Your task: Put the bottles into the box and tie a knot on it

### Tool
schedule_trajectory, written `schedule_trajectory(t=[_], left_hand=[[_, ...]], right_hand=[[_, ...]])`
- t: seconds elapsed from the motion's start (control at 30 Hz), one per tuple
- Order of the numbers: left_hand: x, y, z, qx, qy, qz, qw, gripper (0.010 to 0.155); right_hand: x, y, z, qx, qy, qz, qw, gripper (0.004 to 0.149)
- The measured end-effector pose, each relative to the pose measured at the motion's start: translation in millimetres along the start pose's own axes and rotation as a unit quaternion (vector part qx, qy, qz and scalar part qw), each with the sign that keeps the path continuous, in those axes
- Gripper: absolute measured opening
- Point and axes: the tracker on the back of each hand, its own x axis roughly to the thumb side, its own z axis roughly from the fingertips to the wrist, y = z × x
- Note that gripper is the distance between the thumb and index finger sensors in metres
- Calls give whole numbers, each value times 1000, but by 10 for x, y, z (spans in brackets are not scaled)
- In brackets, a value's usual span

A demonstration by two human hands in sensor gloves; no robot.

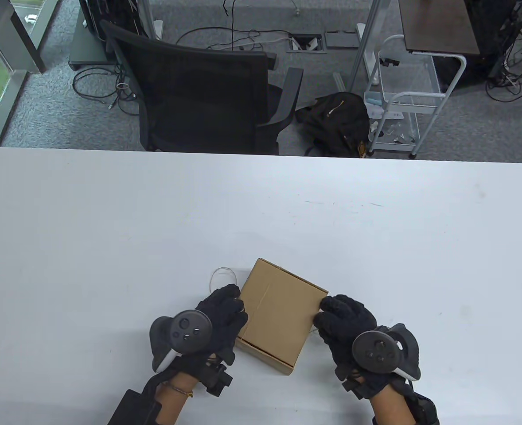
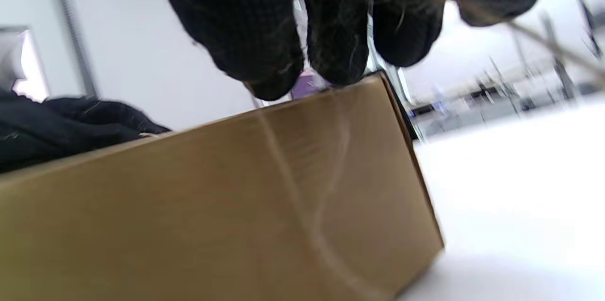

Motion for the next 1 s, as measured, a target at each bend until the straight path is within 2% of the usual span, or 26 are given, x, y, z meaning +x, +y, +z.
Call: schedule_trajectory(t=[0.07, 0.17, 0.3, 0.33, 0.4, 0.5, 0.6, 0.67, 0.93, 1.0], left_hand=[[56, -16, -12, 5, -21, -37, 999, 47], [22, -74, -60, -20, -24, -10, 999, 47], [-22, -86, -105, -17, -30, -3, 999, 47], [-2, -79, -94, -3, -40, -15, 999, 47], [16, -47, -95, 9, -50, -22, 998, 47], [51, -1, -82, 12, -42, 34, 998, 48], [130, 31, -34, 1, -52, 24, 998, 48], [161, 42, -3, 1, -55, 12, 998, 48], [190, 65, 113, -5, -42, 17, 999, 49], [197, 40, 125, -10, -40, 9, 999, 49]], right_hand=[[4, 56, -4, -9, -6, -6, 1000, 39], [-45, 163, -52, -20, -16, -42, 999, 39], [-151, 258, -121, -15, 1, -94, 995, 40], [-152, 268, -121, -13, 11, -104, 994, 40], [-130, 239, -128, -8, 22, -64, 998, 40], [31, 194, -154, -10, 19, 29, 999, 40], [271, 194, -192, -2, 14, 140, 990, 40], [387, 206, -205, 2, 14, 179, 984, 41], [623, 221, -175, -13, -15, 213, 977, 41], [591, 192, -161, -21, -51, 155, 986, 41]])
